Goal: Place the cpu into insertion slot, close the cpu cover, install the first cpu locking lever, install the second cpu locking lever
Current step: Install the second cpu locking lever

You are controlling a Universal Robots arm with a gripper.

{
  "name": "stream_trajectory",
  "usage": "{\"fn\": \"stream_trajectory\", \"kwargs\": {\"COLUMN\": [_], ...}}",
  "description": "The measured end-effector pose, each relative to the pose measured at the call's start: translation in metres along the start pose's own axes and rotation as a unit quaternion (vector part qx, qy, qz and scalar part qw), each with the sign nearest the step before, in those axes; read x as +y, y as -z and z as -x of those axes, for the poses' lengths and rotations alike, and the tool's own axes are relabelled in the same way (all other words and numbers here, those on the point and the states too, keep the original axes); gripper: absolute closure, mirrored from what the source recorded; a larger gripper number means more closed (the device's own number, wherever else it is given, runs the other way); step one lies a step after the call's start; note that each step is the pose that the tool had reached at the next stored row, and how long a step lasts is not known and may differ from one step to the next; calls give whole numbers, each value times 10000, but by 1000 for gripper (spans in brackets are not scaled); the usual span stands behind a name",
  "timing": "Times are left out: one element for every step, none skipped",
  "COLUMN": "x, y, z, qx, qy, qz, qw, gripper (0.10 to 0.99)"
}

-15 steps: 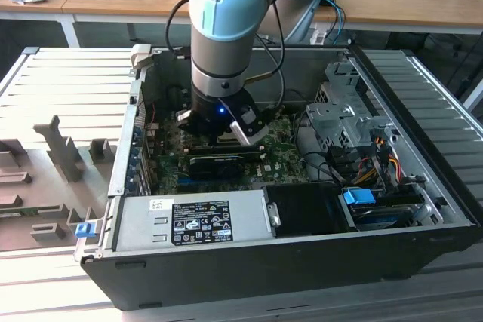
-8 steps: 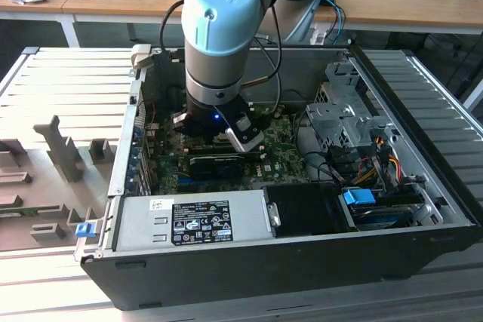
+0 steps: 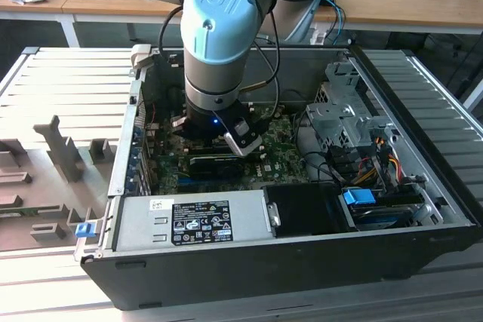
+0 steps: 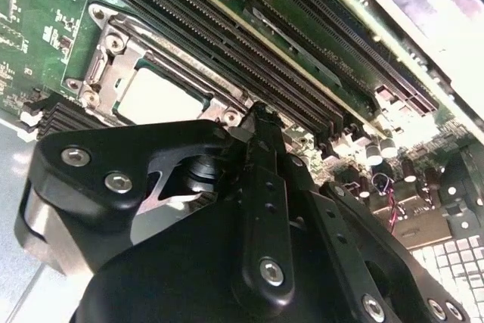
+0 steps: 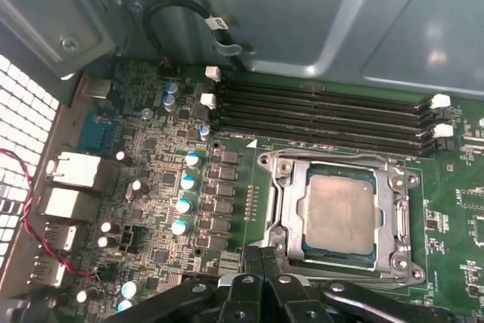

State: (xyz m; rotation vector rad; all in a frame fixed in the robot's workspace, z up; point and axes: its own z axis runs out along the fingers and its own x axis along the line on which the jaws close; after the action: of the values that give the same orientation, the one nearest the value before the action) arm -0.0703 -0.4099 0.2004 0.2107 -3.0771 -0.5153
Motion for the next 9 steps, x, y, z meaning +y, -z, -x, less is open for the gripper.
{"fn": "stream_trajectory", "kwargs": {"x": [-4,-8,-10,-12,-13,-14,-16,-18,-21], "y": [-12,-22,-27,-31,-37,-42,-48,-54,-61], "z": [0,-1,-1,-1,-1,-1,-1,-1,-1], "qx": [-1,-1,-2,-3,-5,-9,-11,-12,-13], "qy": [0,1,1,1,2,2,3,3,3], "qz": [6,14,21,31,45,63,75,81,87], "qw": [10000,10000,10000,10000,10000,10000,10000,10000,10000], "gripper": [980,980,980,980,980,980,980,980,980]}}
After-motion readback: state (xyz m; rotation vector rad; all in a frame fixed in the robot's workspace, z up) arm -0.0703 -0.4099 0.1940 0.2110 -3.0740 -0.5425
